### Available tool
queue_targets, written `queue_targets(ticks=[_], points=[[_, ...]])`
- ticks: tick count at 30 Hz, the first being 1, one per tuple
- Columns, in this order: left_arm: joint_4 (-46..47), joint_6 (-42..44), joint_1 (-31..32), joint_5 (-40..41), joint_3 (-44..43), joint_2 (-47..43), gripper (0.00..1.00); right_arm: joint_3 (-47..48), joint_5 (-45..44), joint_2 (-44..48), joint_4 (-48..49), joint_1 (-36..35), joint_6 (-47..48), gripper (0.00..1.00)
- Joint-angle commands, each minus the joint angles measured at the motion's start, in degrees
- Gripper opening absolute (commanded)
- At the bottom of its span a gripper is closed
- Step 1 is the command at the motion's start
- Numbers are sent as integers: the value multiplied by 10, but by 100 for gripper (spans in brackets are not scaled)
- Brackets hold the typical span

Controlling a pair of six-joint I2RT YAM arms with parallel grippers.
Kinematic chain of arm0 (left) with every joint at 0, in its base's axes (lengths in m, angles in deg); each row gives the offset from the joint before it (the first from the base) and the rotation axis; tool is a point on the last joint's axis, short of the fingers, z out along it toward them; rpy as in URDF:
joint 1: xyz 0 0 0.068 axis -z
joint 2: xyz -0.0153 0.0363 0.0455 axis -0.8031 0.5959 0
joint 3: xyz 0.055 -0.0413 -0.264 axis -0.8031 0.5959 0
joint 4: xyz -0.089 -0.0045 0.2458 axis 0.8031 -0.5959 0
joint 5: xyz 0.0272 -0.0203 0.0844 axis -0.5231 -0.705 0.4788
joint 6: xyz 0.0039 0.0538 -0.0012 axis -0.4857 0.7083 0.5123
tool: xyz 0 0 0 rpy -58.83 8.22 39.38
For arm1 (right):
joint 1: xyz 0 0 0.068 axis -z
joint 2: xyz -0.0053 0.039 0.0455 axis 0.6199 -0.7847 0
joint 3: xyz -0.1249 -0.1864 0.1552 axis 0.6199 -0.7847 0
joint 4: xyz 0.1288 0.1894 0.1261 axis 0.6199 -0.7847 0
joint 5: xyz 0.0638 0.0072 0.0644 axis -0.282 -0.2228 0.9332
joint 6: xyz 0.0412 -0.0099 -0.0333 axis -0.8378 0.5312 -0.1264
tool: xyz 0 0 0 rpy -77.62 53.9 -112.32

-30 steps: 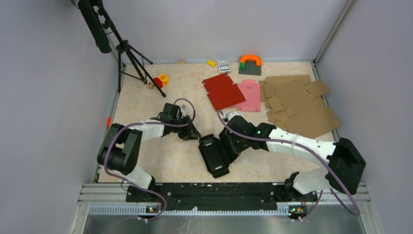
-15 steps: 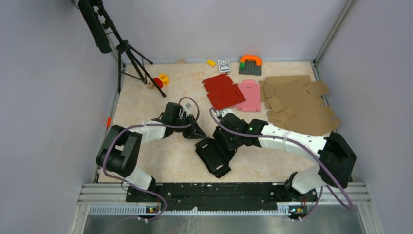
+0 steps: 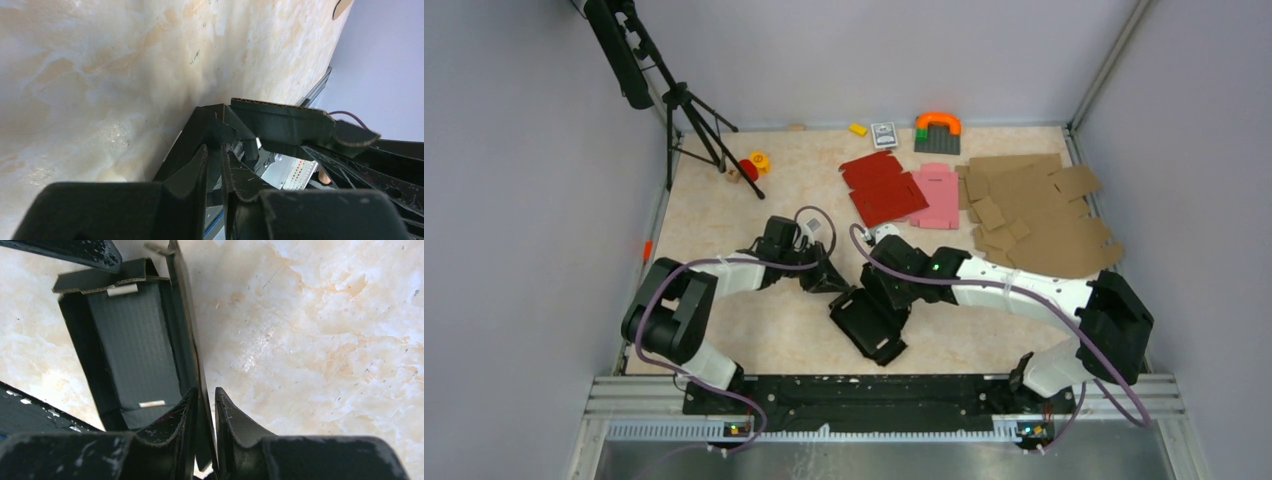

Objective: Fold the paper box
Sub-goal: Fold the paper box at the center of the board.

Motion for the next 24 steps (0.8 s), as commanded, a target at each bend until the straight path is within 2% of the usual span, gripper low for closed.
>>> queue_targets(ticks=[1,5,11,13,18,24], points=[[23,7,18,-10,17,-10,16,23,-26,-3,27,-18,-5,18],[23,15,33,0,20,-10,17,20,-35,-2,37,-26,-10,18],[0,38,44,24,22,-11,26,10,-41,6,43,-31,-8,18],[2,39,44,19,29,-12,35,1,-43,16,53,-31,-3,17],[25,36,44,-4,55,-22,47,-27,-45,37,73,-32,-2,15],[6,58,45,-6,57,-25,49,-34,-43,41,76,-33,-7,15]])
